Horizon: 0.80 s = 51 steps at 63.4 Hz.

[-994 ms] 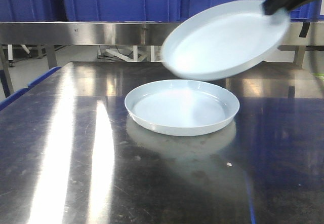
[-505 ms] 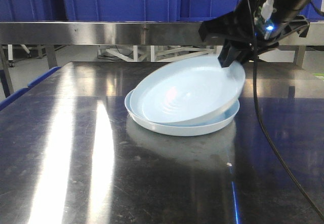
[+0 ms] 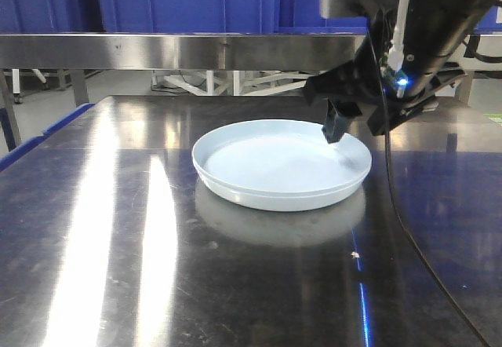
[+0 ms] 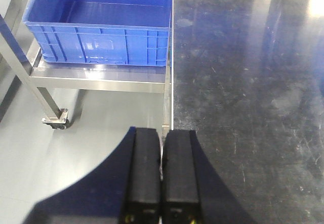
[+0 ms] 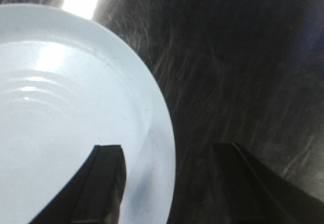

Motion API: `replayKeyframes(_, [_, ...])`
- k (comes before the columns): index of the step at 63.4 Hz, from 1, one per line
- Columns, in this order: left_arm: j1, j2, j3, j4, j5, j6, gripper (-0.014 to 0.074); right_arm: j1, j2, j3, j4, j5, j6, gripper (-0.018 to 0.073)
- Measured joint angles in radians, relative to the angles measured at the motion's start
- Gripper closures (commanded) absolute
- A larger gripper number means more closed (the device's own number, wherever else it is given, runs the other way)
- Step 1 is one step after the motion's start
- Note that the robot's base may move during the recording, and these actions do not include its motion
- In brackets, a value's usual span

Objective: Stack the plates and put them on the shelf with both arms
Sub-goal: 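Grasp the rim of the stacked plates with the right gripper, then lift the stacked plates up and away with the right gripper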

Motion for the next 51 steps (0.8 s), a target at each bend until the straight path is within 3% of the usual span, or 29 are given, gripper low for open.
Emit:
replayKeyframes(10, [0.0, 0.0, 0.0, 0.0, 0.0, 0.0, 0.051, 0.0, 0.03, 0.0, 0.0, 0.0, 0.0, 0.0209])
replayKeyframes(23, [0.0, 0.0, 0.0, 0.0, 0.0, 0.0, 0.051, 0.0, 0.032, 0.0, 0.0, -0.004, 0.0, 0.0549])
replayKeyframes(51, [0.0, 0.0, 0.0, 0.0, 0.0, 0.0, 0.051, 0.002, -0.064, -0.046, 0.009, -0.028, 0.005, 0.0531])
